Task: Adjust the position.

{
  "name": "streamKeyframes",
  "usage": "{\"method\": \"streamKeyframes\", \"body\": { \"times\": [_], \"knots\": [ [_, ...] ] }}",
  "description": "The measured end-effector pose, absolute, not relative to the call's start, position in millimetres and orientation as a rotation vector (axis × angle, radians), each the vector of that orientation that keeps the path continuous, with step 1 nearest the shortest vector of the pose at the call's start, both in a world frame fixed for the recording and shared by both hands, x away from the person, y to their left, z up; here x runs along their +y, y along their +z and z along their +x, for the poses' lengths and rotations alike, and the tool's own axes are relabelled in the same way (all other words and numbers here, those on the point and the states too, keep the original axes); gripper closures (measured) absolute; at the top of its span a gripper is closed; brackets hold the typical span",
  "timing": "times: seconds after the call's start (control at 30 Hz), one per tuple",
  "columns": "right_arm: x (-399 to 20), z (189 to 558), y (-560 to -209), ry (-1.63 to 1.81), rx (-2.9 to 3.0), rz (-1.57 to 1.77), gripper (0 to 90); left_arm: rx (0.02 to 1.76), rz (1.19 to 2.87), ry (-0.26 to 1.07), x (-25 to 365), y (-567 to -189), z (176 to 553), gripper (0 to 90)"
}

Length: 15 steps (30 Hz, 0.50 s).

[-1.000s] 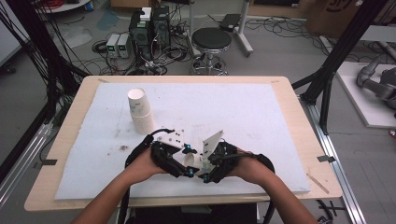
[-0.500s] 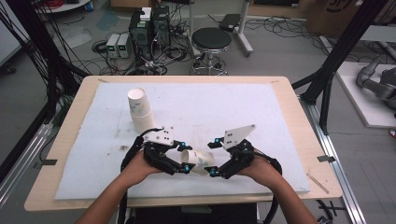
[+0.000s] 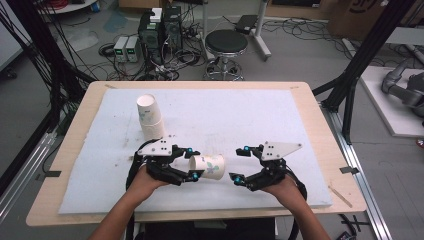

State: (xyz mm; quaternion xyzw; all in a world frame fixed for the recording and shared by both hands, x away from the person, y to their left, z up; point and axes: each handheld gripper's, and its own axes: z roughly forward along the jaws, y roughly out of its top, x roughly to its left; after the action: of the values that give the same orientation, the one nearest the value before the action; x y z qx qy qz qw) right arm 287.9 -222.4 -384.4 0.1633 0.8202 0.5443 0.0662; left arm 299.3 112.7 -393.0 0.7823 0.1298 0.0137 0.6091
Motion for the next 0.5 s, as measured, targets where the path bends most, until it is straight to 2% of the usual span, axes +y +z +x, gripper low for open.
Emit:
{"method": "streamKeyframes", "body": {
  "times": [0.5],
  "knots": [
    [-227, 285, -405, 1.711, 2.456, 0.504, 19.4, 0.280, 1.725, 0.048, 119, -391, 293, 36.8]
  ]
}}
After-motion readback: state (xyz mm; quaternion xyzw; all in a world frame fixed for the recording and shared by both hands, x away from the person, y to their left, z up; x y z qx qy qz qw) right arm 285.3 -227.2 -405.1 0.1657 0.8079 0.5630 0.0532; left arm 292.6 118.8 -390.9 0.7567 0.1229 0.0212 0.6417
